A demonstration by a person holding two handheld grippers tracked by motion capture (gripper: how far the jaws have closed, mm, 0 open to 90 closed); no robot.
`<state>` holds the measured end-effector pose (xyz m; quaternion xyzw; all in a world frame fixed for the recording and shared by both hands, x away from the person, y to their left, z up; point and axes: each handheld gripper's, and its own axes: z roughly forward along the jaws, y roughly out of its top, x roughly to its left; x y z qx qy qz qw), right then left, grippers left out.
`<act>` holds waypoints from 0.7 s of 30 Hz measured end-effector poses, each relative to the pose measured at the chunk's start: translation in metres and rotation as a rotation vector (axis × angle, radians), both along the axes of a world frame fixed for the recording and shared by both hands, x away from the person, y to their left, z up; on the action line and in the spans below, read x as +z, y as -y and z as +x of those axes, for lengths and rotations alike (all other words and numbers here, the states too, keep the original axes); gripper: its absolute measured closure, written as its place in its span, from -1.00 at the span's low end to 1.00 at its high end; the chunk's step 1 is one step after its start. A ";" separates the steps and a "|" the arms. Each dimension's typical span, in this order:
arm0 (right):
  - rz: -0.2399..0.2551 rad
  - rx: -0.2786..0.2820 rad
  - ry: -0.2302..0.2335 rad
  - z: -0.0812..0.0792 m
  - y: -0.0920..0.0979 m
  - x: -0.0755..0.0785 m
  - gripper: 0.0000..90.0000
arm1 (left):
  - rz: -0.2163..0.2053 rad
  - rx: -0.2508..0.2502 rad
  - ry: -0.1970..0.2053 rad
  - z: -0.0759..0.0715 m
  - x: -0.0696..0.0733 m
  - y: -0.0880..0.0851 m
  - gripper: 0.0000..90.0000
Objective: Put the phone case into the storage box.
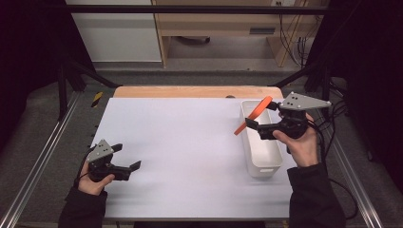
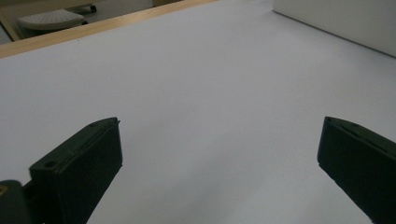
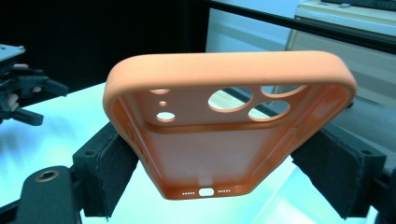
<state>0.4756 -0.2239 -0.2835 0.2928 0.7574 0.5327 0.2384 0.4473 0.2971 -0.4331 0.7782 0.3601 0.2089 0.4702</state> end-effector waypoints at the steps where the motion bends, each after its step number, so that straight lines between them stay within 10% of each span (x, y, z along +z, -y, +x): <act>1: -0.002 -0.004 0.000 0.001 0.001 0.001 -0.64 | 0.002 0.005 0.002 0.000 -0.001 0.000 -1.00; 21: -0.049 -0.227 -0.047 0.033 0.006 0.005 -0.64 | 0.010 0.044 0.006 0.005 -0.014 0.000 -1.00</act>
